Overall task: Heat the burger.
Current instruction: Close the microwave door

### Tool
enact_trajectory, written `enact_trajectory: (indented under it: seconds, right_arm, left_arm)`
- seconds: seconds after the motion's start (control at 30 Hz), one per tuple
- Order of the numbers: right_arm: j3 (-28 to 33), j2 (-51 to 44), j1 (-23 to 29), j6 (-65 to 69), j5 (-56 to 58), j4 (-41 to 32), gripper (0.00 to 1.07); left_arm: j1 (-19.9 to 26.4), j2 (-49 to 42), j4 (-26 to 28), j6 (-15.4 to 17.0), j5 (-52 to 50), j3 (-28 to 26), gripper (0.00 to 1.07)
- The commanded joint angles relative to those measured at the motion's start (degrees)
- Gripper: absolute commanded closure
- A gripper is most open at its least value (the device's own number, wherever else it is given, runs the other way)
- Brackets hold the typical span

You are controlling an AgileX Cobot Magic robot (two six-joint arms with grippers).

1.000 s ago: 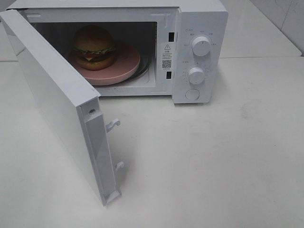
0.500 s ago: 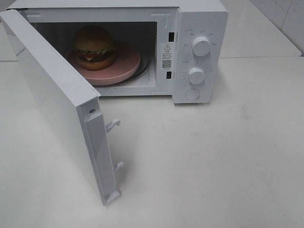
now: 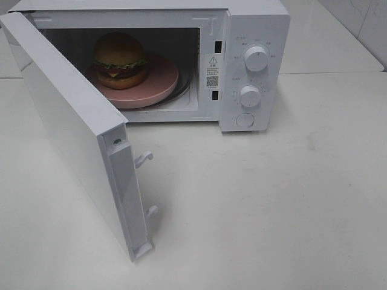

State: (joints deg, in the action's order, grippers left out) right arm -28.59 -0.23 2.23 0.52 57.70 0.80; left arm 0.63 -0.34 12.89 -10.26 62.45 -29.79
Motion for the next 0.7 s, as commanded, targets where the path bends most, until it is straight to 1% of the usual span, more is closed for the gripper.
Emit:
enact_trajectory:
  seconds: [0.03,0.07,0.1,0.17,0.2,0.23,0.27,0.3,0.33,0.37,0.4,0.43,0.47,0.5,0.53,0.57,0.7]
  right_arm:
    - [0.1,-1.6,-0.2,-0.5,-0.6,-0.2,0.32]
    - [0.1,-1.6,-0.2,-0.5,-0.6,-0.2,0.32]
    - [0.1,-1.6,-0.2,-0.5,-0.6,-0.2,0.32]
    - [0.1,-1.6,-0.2,-0.5,-0.6,-0.2,0.32]
    - [0.1,-1.6,-0.2,-0.5,-0.6,-0.2,0.32]
    - [0.1,-1.6,-0.2,-0.5,-0.6,-0.2,0.32]
    - [0.1,-1.6,-0.2,-0.5,-0.6,-0.2,0.32]
    - [0.1,-1.6,-0.2,-0.5,-0.6,-0.2,0.32]
    - [0.1,-1.6,-0.2,-0.5,-0.6,-0.2,0.32]
    - [0.1,-1.6,-0.2,-0.5,-0.6,-0.2,0.32]
    - [0.1,-1.6,-0.2,-0.5,-0.6,-0.2,0.32]
    - [0.1,-1.6,-0.2,-0.5,-0.6,-0.2,0.32]
    - [0.1,-1.6,-0.2,-0.5,-0.6,-0.2,0.32]
    - [0.1,-1.6,-0.2,-0.5,-0.6,-0.2,0.32]
    - [0.1,-1.6,-0.2,-0.5,-0.6,-0.2,0.32]
    - [0.1,-1.6,-0.2,-0.5,-0.6,-0.2,0.32]
    - [0.1,-1.6,-0.2,-0.5,-0.6,-0.2,0.32]
  left_arm:
    - [-0.3,1.1,0.3,0.1,-1.5,-1.1,0.10]
    - [-0.3,2.8,0.3,0.1,-3.1,-1.6,0.12]
    - [-0.3,2.8,0.3,0.1,-3.1,-1.6,0.12]
    - [-0.3,6.0,0.4,0.1,-6.3,-1.9,0.20]
    - [-0.3,6.0,0.4,0.1,-6.3,-1.9,0.20]
    - [-0.3,7.3,0.4,0.1,-7.0,-1.9,0.24]
    - [-0.3,9.9,0.4,0.1,-8.3,-1.9,0.35]
    - [-0.3,9.9,0.4,0.1,-8.3,-1.9,0.35]
    - [-0.3,10.9,0.4,0.1,-8.9,-1.9,0.40]
    - [-0.3,13.2,0.4,0.1,-10.6,-1.8,0.56]
    - [-0.3,13.2,0.4,0.1,-10.6,-1.8,0.56]
    - [-0.3,14.1,0.4,0.1,-11.4,-1.7,0.63]
    - [-0.3,16.0,0.3,0.1,-13.3,-1.7,0.81]
    - [-0.3,16.0,0.3,0.1,-13.3,-1.7,0.81]
    - [-0.3,17.2,0.3,0.1,-14.6,-1.7,0.91]
    - [-0.3,19.6,0.3,0.0,-17.0,-1.7,1.07]
    - [-0.3,22.9,0.2,-0.2,-20.9,-1.7,1.07]
